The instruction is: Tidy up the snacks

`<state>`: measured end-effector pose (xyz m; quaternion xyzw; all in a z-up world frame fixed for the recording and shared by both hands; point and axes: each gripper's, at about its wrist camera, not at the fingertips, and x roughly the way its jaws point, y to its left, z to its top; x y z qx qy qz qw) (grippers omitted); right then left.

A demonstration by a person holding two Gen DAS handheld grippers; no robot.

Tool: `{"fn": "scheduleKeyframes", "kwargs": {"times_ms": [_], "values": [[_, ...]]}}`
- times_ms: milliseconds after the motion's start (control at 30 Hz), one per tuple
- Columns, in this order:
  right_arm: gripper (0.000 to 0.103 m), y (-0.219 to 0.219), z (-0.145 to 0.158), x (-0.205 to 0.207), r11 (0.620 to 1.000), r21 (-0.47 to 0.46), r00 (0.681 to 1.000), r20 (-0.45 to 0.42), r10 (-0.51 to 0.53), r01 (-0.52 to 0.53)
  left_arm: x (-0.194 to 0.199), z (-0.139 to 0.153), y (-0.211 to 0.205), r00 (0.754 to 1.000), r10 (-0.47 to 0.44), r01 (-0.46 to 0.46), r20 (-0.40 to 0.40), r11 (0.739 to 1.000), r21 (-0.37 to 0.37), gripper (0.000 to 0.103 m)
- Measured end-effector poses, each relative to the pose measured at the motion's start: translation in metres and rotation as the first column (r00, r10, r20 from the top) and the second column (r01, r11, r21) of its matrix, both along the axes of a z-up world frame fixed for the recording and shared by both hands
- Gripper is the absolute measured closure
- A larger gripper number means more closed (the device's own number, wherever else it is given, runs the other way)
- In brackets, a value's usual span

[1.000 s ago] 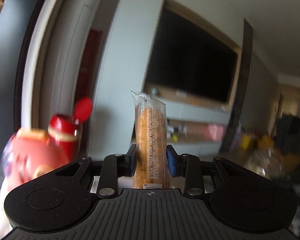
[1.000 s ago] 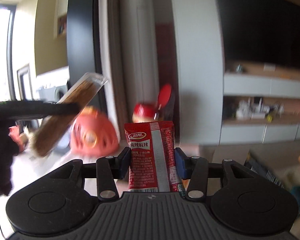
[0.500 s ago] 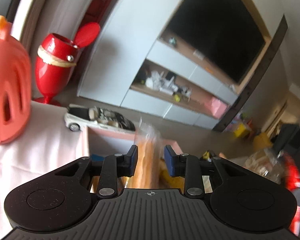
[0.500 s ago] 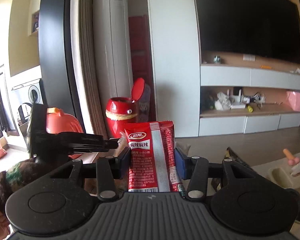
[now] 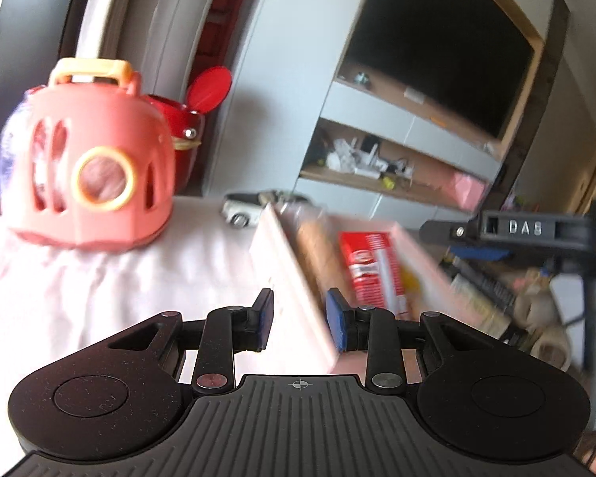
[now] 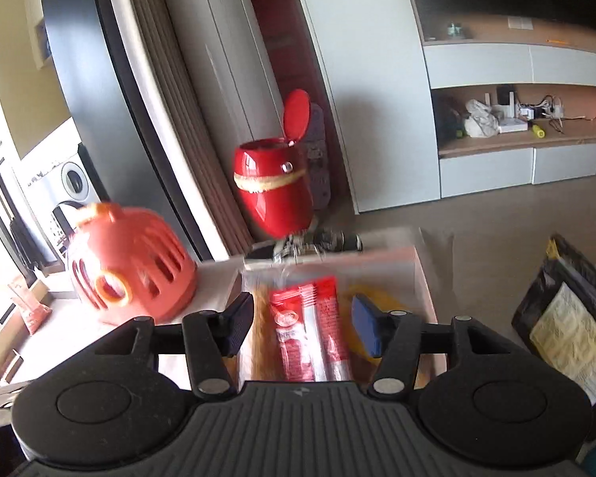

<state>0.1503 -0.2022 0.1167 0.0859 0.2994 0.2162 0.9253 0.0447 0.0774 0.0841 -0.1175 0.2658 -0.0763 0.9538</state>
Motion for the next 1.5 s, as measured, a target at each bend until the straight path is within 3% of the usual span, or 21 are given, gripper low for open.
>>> {"fn": "scheduleKeyframes", "kwargs": {"times_ms": [133, 233, 333, 467, 567, 700, 767, 1033, 1500], "values": [[0.033, 0.006, -0.027, -0.045, 0.994, -0.111, 0.999, 0.031, -0.012, 0.015, -0.029, -0.025, -0.016, 0.998, -0.036, 0.043, -0.053, 0.989, 0.139, 0.07], [0.031, 0.01, -0.055, -0.078, 0.978, -0.209, 0.999, 0.046, 0.012, -0.002, -0.049, -0.038, -0.023, 0.994, -0.017, 0.041, -0.109, 0.973, 0.226, 0.07], [0.031, 0.012, -0.082, -0.099, 0.969, -0.244, 1.0, -0.014, 0.022, -0.025, -0.058, -0.054, -0.027, 0.983, -0.027, 0.061, -0.181, 0.981, 0.185, 0.069], [0.03, 0.011, -0.11, -0.109, 0.968, -0.25, 0.996, -0.086, 0.016, -0.037, -0.068, -0.062, -0.05, 0.99, -0.019, 0.054, -0.142, 0.968, 0.245, 0.049], [0.025, 0.01, -0.118, -0.12, 0.961, -0.275, 0.999, -0.039, -0.012, 0.001, -0.064, -0.062, -0.061, 0.993, -0.004, 0.033, -0.12, 0.969, 0.245, 0.036], [0.015, 0.004, -0.124, -0.122, 0.964, -0.263, 0.998, -0.038, -0.058, 0.046, -0.052, -0.064, -0.06, 0.993, 0.063, -0.042, -0.095, 0.978, 0.205, 0.036], [0.011, 0.002, -0.125, -0.123, 0.965, -0.259, 0.998, -0.03, -0.048, 0.038, -0.049, -0.064, -0.063, 0.992, 0.083, -0.061, -0.091, 0.972, 0.228, 0.039], [0.01, 0.0, -0.124, -0.125, 0.968, -0.244, 0.998, 0.003, -0.058, 0.057, -0.048, -0.066, -0.07, 0.99, 0.105, -0.077, -0.09, 0.96, 0.269, 0.04], [0.01, 0.001, -0.123, -0.124, 0.967, -0.247, 0.998, 0.003, -0.058, 0.057, -0.049, -0.066, -0.067, 0.99, 0.106, -0.08, -0.089, 0.964, 0.254, 0.04]]}}
